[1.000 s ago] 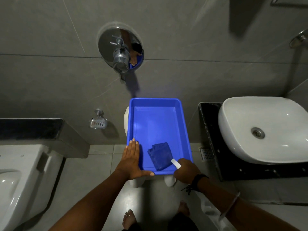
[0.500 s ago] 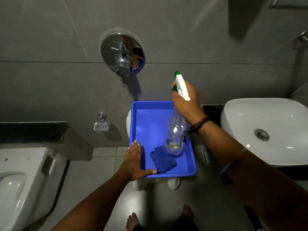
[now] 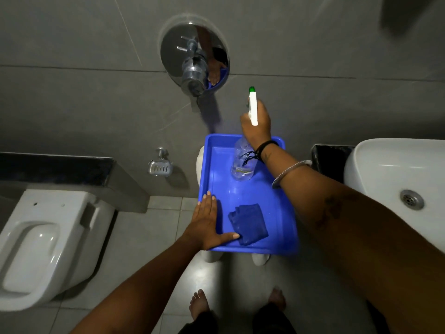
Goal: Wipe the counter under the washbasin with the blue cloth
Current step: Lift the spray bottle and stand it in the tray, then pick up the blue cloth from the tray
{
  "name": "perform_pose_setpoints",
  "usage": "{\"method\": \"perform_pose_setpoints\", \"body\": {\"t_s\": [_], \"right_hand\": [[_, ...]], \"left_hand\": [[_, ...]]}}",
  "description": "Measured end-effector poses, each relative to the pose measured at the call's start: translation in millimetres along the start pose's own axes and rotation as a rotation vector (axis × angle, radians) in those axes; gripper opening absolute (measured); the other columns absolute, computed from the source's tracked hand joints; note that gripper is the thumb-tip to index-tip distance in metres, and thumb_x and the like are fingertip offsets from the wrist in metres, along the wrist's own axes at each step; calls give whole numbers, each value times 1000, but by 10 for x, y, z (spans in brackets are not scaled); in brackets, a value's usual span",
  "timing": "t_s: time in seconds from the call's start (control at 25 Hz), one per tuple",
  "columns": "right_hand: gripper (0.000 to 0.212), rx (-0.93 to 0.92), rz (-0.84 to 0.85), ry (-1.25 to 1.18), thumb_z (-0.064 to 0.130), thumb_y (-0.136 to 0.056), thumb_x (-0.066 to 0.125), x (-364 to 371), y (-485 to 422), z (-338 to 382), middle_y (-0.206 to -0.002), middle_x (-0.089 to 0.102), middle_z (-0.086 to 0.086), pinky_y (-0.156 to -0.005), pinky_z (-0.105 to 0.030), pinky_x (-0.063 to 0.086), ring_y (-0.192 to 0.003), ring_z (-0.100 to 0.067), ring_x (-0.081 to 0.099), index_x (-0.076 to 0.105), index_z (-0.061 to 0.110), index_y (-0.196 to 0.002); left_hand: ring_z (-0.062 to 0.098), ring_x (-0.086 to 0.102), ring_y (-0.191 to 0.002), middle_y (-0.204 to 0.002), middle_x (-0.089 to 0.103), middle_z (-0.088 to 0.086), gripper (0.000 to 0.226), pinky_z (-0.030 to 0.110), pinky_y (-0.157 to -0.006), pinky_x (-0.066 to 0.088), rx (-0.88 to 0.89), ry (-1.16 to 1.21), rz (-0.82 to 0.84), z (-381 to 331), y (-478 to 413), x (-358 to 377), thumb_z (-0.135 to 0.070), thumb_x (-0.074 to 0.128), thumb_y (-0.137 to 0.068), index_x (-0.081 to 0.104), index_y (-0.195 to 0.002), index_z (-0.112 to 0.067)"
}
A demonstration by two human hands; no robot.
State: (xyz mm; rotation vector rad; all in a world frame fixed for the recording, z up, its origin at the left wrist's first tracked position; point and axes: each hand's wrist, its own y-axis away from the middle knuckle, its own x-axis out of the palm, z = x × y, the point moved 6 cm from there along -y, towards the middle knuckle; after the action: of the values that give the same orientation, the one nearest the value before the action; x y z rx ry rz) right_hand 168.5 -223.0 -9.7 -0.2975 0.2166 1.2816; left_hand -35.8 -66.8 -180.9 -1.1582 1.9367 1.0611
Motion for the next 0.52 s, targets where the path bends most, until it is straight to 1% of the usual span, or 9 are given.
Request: {"method": "perform_pose_setpoints", "body": {"t_s": [0.08, 0.16, 0.24, 0.28, 0.32, 0.36, 0.4, 0.44, 0.52], "right_hand": [[28, 6, 65, 36, 6, -82, 59, 8, 13, -73, -96, 50, -8, -75, -31, 46, -80, -20, 49, 57, 4, -109], [38, 6, 92, 79, 13, -80, 69, -86, 127, -218, -108, 55, -10, -92, -36, 50, -95, -22, 55, 58, 6, -116], [57, 37, 127, 109, 20, -81, 73, -190, 374, -466, -132, 51, -15, -106, -35, 42, -122, -25, 51, 50, 9, -132], [64, 78, 153, 150, 22, -81, 73, -235, 534, -647, -139, 46, -17, -109, -35, 39, -129, -27, 46, 45, 8, -136], [66, 130, 183, 225, 22, -81, 73, -273, 716, -858, -141, 44, -20, -110, -37, 37, -132, -30, 43, 43, 5, -138], [65, 203, 223, 323, 22, -81, 73, -311, 918, -1099, -139, 44, -23, -109, -39, 37, -131, -34, 44, 44, 2, -136], [62, 304, 265, 419, 21, -80, 73, -352, 1134, -1355, -136, 47, -25, -106, -40, 38, -128, -37, 46, 46, -1, -132], [56, 418, 302, 490, 21, -79, 74, -398, 1354, -1596, -131, 51, -26, -102, -40, 42, -123, -38, 51, 51, -3, -123], [39, 589, 357, 512, 21, -76, 76, -462, 1724, -1900, -113, 59, -24, -91, -41, 48, -105, -32, 58, 53, 0, -99]], "left_hand": [[20, -19, -148, -160, -22, 4, 118, 36, -119, -11, 7, -20, -65, -18, -38, -7, -78, 49, -80, -8, -156, -7], [23, -8, -153, -165, -9, 9, 103, 37, -121, -6, 29, -36, -116, -107, -88, 1, -64, 54, -88, 3, -157, -7], [30, 20, -150, -163, 22, 16, 88, 38, -122, 12, -49, 84, -144, -176, -138, 51, -49, 64, -89, 23, -153, -4], [33, 35, -143, -154, 38, 18, 78, 40, -118, 25, -139, 207, -150, -190, -164, 89, -43, 69, -88, 36, -147, -2], [35, 48, -131, -142, 51, 19, 66, 42, -110, 38, -244, 359, -145, -193, -188, 154, -37, 73, -86, 48, -136, -2], [34, 57, -117, -129, 60, 20, 55, 41, -99, 47, -354, 508, -119, -202, -199, 241, -32, 77, -83, 55, -123, -1], [31, 62, -105, -119, 65, 18, 47, 39, -89, 51, -456, 633, -79, -208, -197, 337, -28, 79, -81, 58, -114, -1], [28, 63, -96, -114, 67, 17, 44, 36, -82, 52, -543, 726, -45, -213, -196, 417, -24, 80, -80, 59, -111, 0], [28, 65, -89, -106, 69, 19, 38, 35, -75, 54, -676, 879, -23, -207, -207, 527, -15, 81, -79, 62, -106, 3]]}}
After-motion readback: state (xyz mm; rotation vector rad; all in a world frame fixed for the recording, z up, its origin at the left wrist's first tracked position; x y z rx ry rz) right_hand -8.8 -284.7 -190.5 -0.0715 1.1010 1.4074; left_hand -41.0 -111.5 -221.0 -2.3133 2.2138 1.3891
